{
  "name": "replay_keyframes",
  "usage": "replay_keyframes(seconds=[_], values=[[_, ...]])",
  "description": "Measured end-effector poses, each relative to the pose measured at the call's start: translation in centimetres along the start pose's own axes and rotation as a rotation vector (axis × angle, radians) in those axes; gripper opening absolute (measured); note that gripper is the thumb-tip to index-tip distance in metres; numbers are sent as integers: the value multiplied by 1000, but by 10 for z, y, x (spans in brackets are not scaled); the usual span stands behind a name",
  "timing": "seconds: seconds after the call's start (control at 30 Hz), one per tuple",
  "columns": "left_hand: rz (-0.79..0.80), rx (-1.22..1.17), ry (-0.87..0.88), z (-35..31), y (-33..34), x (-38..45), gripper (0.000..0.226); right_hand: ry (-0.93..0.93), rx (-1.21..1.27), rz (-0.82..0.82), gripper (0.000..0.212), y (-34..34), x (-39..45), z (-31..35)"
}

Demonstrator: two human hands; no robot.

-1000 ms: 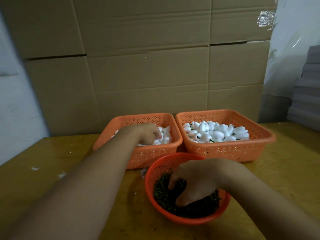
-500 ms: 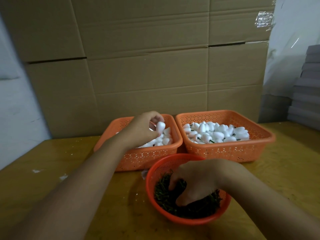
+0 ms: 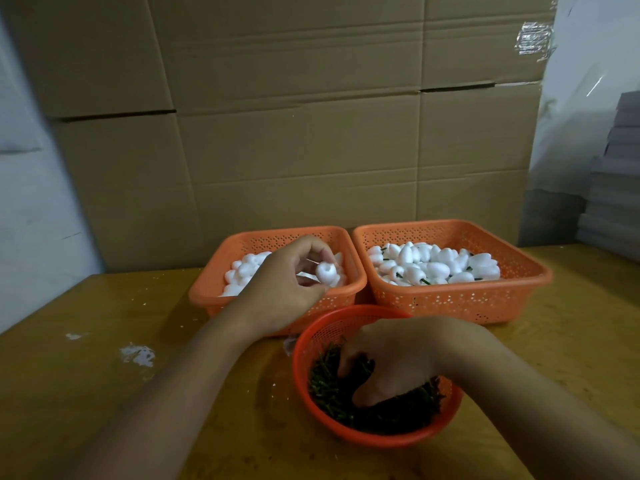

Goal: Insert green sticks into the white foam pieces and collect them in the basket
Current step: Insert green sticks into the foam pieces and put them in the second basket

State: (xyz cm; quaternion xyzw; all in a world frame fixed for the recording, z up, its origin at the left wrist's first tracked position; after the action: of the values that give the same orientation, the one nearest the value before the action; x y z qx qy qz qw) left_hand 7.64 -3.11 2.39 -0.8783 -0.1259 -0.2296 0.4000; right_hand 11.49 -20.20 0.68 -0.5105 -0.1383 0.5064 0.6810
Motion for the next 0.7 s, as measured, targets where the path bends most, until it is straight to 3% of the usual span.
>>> replay_keyframes(seconds=[0.23,0.43,0.57,0.7], values=[[63,-75,-73,-6,1,-3,44,-7,0,-7,43,-1,0,-1],[106,-115,-98,-16,1,-9,24,-8,6,4,43,-2,-2,1],[184,-172,-159,-22,5,-11,41,-10,-4,9,43,-2,-2,2],[222,-406,-238,-23,2,-13,51,-19,-14,-2,43,-1,-1,2]])
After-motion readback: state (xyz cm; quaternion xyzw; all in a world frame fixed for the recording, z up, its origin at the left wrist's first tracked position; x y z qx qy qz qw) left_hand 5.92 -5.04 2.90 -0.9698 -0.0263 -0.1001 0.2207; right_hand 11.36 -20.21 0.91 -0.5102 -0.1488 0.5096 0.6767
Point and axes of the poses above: each hand's wrist, its own x-axis towards the middle knuckle, its own y-axis out of the palm, z = x × y, the point moved 2 cm from there along x, towards the middle knuckle, and after that the axes turned 15 degrees about x, right-handed, at the moved point
